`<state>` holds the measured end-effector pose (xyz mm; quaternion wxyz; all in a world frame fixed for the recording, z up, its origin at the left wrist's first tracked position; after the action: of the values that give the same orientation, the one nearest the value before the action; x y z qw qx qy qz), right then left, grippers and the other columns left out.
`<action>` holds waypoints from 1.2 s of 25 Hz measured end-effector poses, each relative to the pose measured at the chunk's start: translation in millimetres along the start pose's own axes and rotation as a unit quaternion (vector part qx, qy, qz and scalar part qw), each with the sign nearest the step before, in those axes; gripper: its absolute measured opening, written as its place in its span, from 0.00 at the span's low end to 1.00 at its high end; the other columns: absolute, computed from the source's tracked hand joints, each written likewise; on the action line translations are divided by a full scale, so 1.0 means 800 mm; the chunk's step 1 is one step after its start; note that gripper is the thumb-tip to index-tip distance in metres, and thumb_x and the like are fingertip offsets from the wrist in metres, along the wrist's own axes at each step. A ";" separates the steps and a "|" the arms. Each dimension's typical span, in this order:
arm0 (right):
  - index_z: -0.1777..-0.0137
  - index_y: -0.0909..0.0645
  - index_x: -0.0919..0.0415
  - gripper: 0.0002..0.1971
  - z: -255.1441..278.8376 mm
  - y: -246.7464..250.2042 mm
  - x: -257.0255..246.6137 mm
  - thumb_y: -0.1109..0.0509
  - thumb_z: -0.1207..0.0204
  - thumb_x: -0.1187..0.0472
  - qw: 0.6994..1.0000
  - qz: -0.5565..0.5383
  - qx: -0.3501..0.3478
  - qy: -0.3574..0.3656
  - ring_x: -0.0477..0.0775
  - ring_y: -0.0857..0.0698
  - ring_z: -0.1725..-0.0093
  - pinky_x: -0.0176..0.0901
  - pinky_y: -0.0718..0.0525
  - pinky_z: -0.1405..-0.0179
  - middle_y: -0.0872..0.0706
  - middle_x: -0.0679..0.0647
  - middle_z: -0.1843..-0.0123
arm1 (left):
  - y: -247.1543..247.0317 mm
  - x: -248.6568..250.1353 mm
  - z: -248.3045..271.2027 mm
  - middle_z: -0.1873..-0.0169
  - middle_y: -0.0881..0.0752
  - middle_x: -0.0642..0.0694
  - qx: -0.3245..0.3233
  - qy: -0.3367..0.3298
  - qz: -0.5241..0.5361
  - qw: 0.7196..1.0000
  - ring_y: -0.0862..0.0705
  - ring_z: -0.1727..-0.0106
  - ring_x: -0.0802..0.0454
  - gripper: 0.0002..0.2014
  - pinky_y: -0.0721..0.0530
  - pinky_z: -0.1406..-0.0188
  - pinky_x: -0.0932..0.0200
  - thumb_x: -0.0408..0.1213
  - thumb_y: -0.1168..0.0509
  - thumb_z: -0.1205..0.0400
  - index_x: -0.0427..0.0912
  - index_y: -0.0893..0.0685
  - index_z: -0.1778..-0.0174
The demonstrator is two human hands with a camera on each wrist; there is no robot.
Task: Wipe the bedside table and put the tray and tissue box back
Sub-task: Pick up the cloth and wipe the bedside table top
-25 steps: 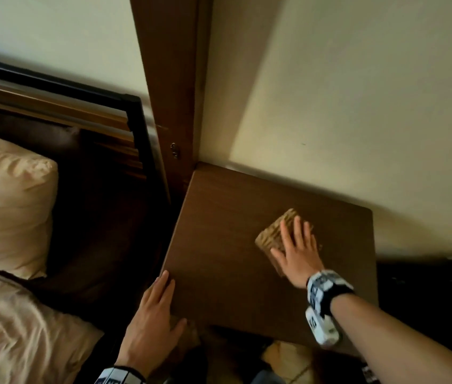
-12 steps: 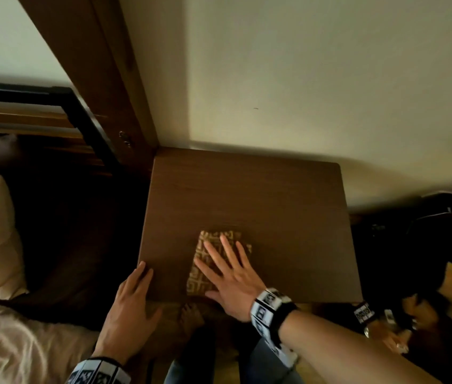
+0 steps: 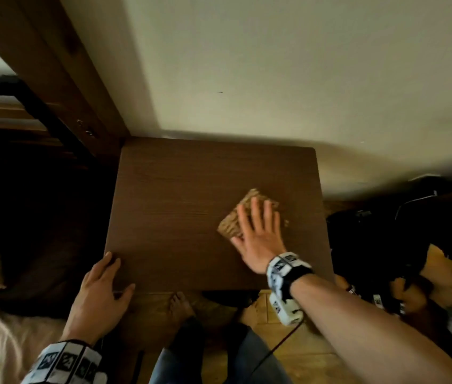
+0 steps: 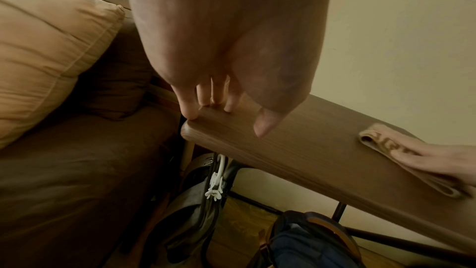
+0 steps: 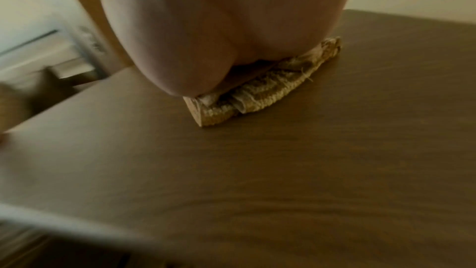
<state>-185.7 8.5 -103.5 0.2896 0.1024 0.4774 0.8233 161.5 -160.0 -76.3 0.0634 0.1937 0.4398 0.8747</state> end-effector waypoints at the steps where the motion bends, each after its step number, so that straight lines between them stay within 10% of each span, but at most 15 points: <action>1: 0.05 0.65 0.47 0.43 0.009 -0.009 -0.040 0.48 0.12 0.34 0.998 0.018 -0.003 0.061 0.74 0.72 0.08 0.81 0.57 0.10 0.70 0.60 0.04 | -0.001 0.000 -0.001 0.08 0.38 0.49 0.000 0.002 -0.007 1.000 0.36 0.10 0.42 0.39 0.29 0.13 0.41 0.52 0.27 0.16 0.44 0.29 0.10; 5: 0.05 0.65 0.44 0.42 0.080 -0.056 -0.091 0.45 0.10 0.35 0.973 0.066 -0.004 0.221 0.68 0.70 0.06 0.75 0.65 0.10 0.70 0.54 0.03 | -0.007 -0.008 -0.008 0.08 0.38 0.50 -0.002 0.009 -0.033 0.999 0.35 0.10 0.41 0.40 0.27 0.14 0.41 0.54 0.26 0.18 0.45 0.28 0.11; 13: 0.08 0.74 0.37 0.37 0.157 -0.067 0.186 0.56 0.09 0.35 0.998 0.017 -0.033 0.042 0.63 0.71 0.06 0.72 0.52 0.07 0.76 0.50 0.06 | -0.020 -0.017 -0.016 0.11 0.30 0.47 0.020 0.047 -0.040 0.998 0.25 0.15 0.38 0.39 0.21 0.19 0.36 0.50 0.18 0.24 0.42 0.20 0.17; 21: 0.06 0.68 0.41 0.39 -0.008 0.028 0.259 0.56 0.11 0.31 0.998 -0.052 0.015 -0.035 0.64 0.72 0.06 0.63 0.56 0.05 0.77 0.53 0.06 | -0.019 -0.022 -0.017 0.12 0.29 0.48 0.020 0.057 -0.041 0.997 0.22 0.17 0.39 0.40 0.17 0.23 0.36 0.51 0.17 0.26 0.44 0.19 0.17; 30: 0.06 0.67 0.44 0.39 -0.136 0.092 0.160 0.59 0.11 0.33 0.999 0.018 0.039 -0.014 0.67 0.71 0.06 0.73 0.61 0.07 0.72 0.56 0.04 | -0.013 -0.012 -0.005 0.09 0.34 0.49 0.013 0.033 0.001 0.999 0.32 0.11 0.42 0.39 0.27 0.14 0.42 0.51 0.21 0.20 0.44 0.24 0.13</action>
<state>-365.5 -24.5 -112.2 0.2776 0.1341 0.5031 0.8074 167.7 -159.6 -89.2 0.0452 0.1658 0.4526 0.8750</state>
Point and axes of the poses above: each hand's wrist, its own z-axis away from the middle knuckle, its own y-axis out of the back of the hand, x = y × z, the point moved 9 cm from there along -z, towards the middle knuckle
